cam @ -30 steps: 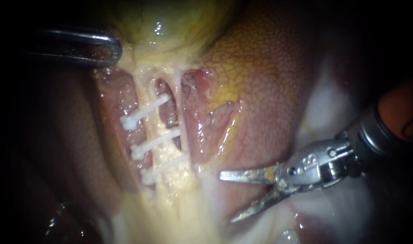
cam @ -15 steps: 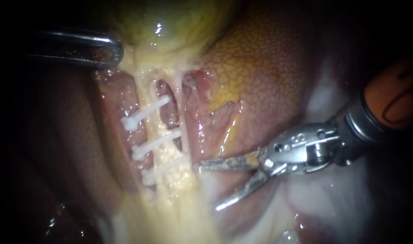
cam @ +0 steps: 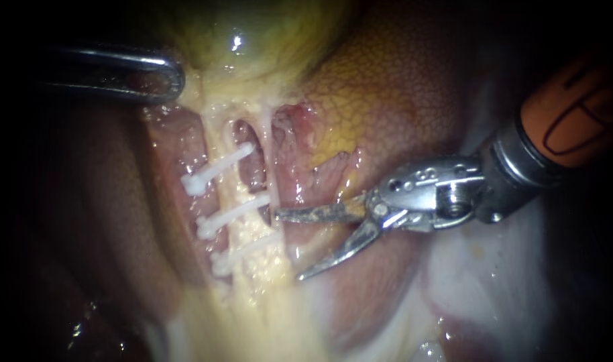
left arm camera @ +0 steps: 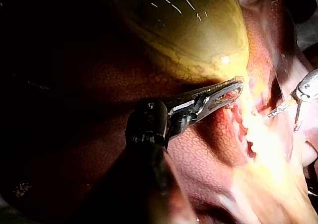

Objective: Go to the cutting position left tube

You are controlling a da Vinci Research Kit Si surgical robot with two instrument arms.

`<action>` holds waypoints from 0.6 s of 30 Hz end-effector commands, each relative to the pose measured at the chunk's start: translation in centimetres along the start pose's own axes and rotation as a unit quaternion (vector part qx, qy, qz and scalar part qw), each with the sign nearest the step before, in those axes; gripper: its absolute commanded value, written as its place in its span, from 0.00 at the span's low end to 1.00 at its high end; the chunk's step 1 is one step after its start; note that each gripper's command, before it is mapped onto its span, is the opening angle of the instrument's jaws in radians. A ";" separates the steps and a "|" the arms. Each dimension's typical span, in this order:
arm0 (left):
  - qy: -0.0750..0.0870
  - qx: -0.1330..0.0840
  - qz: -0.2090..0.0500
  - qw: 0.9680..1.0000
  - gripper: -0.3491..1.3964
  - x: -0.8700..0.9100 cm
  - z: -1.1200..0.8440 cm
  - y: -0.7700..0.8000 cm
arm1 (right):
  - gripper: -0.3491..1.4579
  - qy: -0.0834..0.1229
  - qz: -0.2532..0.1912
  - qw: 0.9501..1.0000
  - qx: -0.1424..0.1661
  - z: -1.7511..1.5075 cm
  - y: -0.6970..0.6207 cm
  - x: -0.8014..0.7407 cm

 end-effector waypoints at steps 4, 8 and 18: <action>0.000 0.000 0.000 1.000 0.00 0.00 0.00 0.00 | 0.90 0.008 0.008 1.000 0.002 0.01 0.11 0.00; 0.000 0.000 0.000 1.000 0.00 0.00 0.00 0.00 | 0.90 0.014 0.010 1.000 0.002 0.02 0.22 0.00; 0.000 0.000 0.000 1.000 0.00 0.00 0.00 0.00 | 0.90 0.016 0.018 1.000 0.007 0.13 0.41 0.01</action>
